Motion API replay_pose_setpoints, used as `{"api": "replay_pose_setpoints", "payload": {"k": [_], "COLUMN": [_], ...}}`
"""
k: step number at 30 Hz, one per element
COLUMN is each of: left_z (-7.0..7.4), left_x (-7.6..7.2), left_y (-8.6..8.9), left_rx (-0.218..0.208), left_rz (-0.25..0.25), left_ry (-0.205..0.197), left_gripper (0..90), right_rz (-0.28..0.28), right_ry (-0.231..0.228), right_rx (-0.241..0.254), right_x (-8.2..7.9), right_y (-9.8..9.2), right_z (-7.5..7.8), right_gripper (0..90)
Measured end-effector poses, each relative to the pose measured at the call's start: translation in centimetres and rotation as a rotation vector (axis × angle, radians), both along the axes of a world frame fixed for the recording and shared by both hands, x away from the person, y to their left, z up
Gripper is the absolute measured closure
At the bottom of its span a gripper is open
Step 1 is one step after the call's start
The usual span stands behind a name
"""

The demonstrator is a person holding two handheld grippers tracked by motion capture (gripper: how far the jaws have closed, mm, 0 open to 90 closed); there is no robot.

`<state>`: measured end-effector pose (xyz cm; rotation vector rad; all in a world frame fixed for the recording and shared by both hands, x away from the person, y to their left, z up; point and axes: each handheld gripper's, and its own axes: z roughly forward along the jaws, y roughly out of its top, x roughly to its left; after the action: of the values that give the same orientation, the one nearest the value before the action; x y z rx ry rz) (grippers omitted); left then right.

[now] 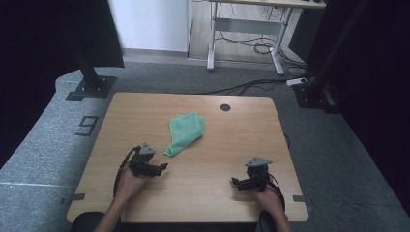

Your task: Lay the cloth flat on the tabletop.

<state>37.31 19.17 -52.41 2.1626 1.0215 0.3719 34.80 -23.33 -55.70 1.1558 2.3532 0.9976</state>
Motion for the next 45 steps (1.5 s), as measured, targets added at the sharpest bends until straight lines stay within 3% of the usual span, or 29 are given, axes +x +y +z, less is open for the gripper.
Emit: {"api": "replay_pose_setpoints", "payload": {"k": [5, 12, 17, 19, 25, 28, 32, 45], "left_z": [0.3, 0.6, 0.6, 0.6, -0.1, -0.4, -0.7, -1.3], "left_x": [1.0, 2.3, 3.5, 4.1, 5.1, 4.8, 4.1, 0.4], "left_y": [-0.9, -1.8, -2.5, -2.8, -3.7, -3.8, -3.9, -3.4], "left_rx": [-0.001, 0.0, 0.006, -0.013, 0.015, 0.017, 0.031, 0.022], "left_rz": [-0.02, -0.044, -0.037, -0.041, -0.044, -0.05, -0.068, -0.1], "left_ry": [-0.008, -0.015, -0.007, 0.01, 0.032, 0.041, 0.044, 0.056], "left_gripper": [26.5, 40.2, 48.1, 52.8, 69.4, 78.1, 82.5, 81.5], "right_rz": [0.0, 0.0, 0.0, 0.0, 0.0, 0.0, 0.0, 0.0], "right_ry": [0.0, 0.0, 0.0, 0.0, 0.0, 0.0, 0.0, 0.0], "right_rx": [0.0, 0.0, 0.0, 0.0, 0.0, 0.0, 0.0, 0.0], "right_x": [0.0, 0.0, 0.0, 0.0, 0.0, 0.0, 0.0, 0.0], "right_y": [0.0, 0.0, 0.0, 0.0, 0.0, 0.0, 0.0, 0.0], "right_z": [0.0, 0.0, 0.0, 0.0, 0.0, 0.0, 0.0, 0.0], "right_gripper": [0.0, 0.0, 0.0, 0.0, 0.0, 0.0, 0.0, 0.0]}}
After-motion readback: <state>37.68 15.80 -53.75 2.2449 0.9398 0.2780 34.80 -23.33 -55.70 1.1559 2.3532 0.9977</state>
